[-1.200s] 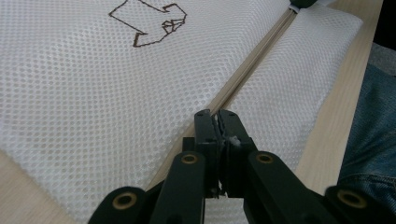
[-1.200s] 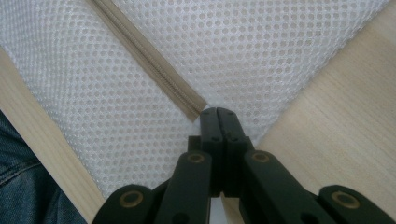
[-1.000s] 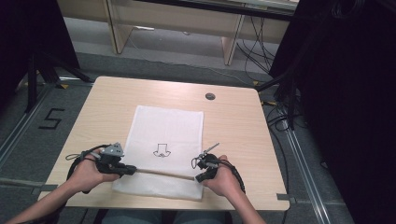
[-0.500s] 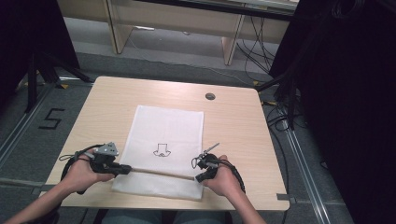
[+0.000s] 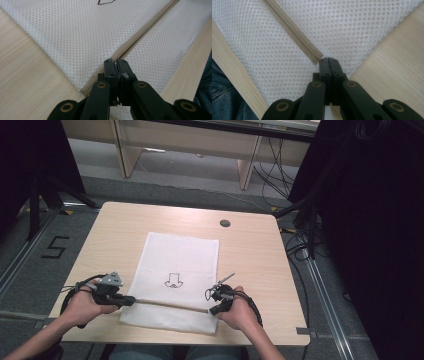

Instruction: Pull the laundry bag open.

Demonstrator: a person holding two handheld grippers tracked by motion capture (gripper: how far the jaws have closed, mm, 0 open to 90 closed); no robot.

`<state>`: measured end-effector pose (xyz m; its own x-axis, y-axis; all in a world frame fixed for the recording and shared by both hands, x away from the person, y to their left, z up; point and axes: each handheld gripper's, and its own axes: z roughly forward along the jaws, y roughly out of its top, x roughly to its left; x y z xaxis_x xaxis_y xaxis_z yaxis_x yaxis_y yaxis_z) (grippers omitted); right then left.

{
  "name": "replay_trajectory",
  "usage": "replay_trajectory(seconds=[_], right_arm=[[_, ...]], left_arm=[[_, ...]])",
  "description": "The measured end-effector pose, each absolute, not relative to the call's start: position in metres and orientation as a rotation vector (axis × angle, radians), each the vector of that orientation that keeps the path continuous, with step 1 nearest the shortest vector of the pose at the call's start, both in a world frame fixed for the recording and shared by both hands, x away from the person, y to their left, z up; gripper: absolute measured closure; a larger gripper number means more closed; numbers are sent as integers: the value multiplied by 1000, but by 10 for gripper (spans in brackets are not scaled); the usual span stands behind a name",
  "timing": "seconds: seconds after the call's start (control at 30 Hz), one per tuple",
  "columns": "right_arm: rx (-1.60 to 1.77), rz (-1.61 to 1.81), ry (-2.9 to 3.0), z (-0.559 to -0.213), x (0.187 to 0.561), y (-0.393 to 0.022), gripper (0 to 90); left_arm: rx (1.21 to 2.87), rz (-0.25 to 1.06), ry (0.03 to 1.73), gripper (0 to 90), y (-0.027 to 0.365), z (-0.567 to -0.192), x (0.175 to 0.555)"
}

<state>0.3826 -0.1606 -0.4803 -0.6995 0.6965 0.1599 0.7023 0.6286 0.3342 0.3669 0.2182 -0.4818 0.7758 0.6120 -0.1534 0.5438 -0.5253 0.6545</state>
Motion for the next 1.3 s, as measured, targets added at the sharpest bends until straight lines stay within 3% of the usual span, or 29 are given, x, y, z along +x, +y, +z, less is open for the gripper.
replay_trajectory(seconds=[0.7,1.17,1.3], right_arm=[[-1214,-581,-2836,-481,384,-159,900],[-1210,-614,-2824,-482,385,-163,900],[-1223,-617,-2821,-482,383,-163,900]], left_arm=[[2319,161,963,871,229,-489,369],[2321,140,921,865,231,-492,371],[2300,159,907,793,231,-491,371]])
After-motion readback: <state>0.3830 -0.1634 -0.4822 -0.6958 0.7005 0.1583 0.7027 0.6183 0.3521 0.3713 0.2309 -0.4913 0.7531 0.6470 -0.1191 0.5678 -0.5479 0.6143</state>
